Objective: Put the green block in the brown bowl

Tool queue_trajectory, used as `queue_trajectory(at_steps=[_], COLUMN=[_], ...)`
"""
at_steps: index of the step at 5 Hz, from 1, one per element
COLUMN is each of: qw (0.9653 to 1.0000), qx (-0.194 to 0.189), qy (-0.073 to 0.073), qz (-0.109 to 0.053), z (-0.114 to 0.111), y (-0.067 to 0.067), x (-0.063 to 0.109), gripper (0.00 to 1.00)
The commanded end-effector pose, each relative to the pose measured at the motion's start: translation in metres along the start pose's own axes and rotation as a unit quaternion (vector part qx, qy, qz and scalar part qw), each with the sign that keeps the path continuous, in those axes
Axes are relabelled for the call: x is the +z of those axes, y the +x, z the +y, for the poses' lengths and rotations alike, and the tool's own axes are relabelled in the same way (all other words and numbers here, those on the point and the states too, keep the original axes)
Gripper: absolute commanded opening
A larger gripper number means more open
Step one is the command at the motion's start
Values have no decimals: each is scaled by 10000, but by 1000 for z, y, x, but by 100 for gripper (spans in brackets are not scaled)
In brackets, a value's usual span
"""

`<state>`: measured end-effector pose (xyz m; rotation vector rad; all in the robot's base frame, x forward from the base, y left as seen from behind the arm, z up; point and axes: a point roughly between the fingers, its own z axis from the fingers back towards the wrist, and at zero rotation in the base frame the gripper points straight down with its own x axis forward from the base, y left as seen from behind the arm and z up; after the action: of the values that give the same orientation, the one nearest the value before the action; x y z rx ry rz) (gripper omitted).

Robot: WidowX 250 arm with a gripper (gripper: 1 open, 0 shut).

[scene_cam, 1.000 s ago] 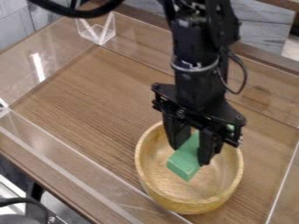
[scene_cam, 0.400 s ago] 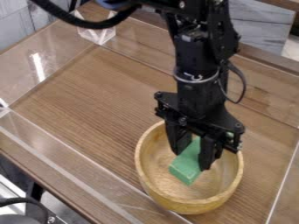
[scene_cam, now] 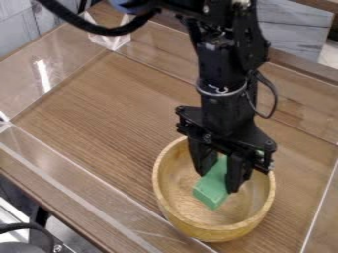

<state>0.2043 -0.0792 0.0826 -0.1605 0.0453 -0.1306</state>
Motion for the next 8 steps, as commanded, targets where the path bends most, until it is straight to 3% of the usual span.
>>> queue_trajectory(at_steps=[1, 2, 3, 8], qw=[9998, 9998, 9998, 9992], qx=[19, 37, 67, 346], qy=[-55, -86, -102, -109], qz=[-166, -166, -155, -170], z=[1, 3, 5, 40], y=[6, 7, 8, 17], x=[6, 5, 5, 16], gripper=[0, 0, 100, 100])
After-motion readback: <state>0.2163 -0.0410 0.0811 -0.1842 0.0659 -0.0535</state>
